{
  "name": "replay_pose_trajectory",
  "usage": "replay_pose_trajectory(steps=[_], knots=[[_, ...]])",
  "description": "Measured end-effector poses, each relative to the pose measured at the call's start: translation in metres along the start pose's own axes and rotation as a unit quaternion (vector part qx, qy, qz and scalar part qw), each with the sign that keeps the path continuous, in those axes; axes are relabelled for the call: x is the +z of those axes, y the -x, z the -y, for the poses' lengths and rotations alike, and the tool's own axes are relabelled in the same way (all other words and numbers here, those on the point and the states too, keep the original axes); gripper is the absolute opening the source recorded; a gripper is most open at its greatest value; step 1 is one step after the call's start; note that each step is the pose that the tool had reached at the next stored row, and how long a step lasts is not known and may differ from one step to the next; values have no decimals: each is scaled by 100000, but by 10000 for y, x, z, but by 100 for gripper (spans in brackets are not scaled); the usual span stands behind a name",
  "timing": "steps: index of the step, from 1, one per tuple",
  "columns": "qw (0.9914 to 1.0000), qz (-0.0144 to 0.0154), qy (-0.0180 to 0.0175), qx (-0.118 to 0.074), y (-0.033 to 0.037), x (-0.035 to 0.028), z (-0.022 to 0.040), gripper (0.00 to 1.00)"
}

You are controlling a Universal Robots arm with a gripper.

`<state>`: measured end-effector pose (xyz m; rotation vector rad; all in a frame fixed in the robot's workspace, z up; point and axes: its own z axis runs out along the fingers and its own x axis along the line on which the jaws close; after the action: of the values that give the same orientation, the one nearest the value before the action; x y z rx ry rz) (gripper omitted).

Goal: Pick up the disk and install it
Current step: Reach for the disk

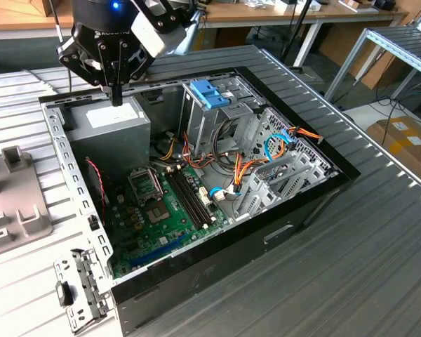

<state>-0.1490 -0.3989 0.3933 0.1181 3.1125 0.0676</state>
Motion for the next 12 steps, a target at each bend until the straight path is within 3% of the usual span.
replay_pose_trajectory(steps=[12], knots=[[100000,-1,0,-2,-91,-3,7,11]])
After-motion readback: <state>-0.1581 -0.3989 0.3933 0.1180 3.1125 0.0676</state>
